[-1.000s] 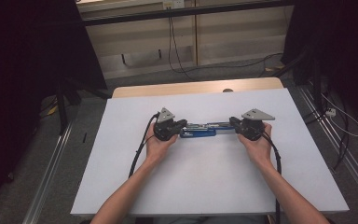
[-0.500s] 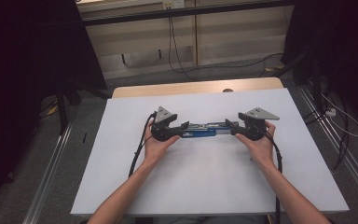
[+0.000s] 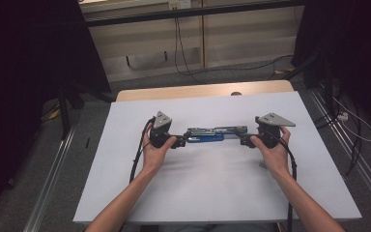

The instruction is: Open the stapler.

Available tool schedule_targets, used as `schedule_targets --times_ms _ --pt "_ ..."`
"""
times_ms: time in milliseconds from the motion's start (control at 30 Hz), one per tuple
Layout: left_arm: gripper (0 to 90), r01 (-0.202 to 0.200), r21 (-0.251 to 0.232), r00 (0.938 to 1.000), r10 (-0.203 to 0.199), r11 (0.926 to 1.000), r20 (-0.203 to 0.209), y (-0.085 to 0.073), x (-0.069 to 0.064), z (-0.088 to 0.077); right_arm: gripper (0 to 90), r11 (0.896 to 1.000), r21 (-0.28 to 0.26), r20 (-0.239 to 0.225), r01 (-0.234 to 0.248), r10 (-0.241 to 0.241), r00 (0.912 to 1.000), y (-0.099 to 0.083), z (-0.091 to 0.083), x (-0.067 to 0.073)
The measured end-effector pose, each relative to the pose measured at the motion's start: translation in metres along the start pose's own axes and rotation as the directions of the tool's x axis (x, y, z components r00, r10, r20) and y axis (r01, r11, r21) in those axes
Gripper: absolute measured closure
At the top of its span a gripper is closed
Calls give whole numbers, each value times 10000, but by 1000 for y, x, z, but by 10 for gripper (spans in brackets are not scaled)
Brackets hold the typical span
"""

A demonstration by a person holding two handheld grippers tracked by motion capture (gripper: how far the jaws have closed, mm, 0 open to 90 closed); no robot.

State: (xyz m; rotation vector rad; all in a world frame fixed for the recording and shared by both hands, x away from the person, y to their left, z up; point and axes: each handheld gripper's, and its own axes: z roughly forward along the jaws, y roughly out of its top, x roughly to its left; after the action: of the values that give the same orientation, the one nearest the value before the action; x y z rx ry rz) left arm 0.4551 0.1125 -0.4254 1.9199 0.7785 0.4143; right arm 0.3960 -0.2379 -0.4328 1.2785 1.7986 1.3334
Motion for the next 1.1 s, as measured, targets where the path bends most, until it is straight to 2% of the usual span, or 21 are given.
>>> schedule_targets --times_ms 33,167,267,567,667,833,900,967,1100 --pt "50 18 -70 10000 -18 10000 20 -1 0 -4 53 10000 -4 -50 31 -31 10000 -1 -2 0" --pt "50 -45 -136 9990 38 9999 -444 -5 0 -17 56 9998 -129 100 158 -157 9998 -2 -10 1" --pt "51 -61 -48 9986 58 10000 -516 -10 -1 -25 57 9997 -121 170 230 -228 9996 -5 -16 1" --pt "56 -46 -190 9995 40 9998 -310 -25 -9 -47 53 9987 -34 487 505 -503 9975 -13 -31 0" --pt "56 -30 -77 9997 28 10000 -244 -29 -10 -53 53 9988 36 535 483 -484 9974 -15 -35 1" --pt "55 124 -197 9992 -132 9997 -380 -34 -9 -65 53 9994 79 583 346 -350 9977 -19 -40 0" --pt "56 132 -250 9988 -144 9996 -466 -35 -8 -72 53 9986 96 685 523 -528 9963 -19 -43 0" --pt "50 -21 -404 9992 5 9992 -412 -36 -8 -79 54 9982 24 731 592 -593 9956 -20 -46 -1" --pt "50 115 -616 9969 -163 9980 -776 -41 -7 -92 55 9985 -142 707 523 -512 9962 -24 -54 -1"
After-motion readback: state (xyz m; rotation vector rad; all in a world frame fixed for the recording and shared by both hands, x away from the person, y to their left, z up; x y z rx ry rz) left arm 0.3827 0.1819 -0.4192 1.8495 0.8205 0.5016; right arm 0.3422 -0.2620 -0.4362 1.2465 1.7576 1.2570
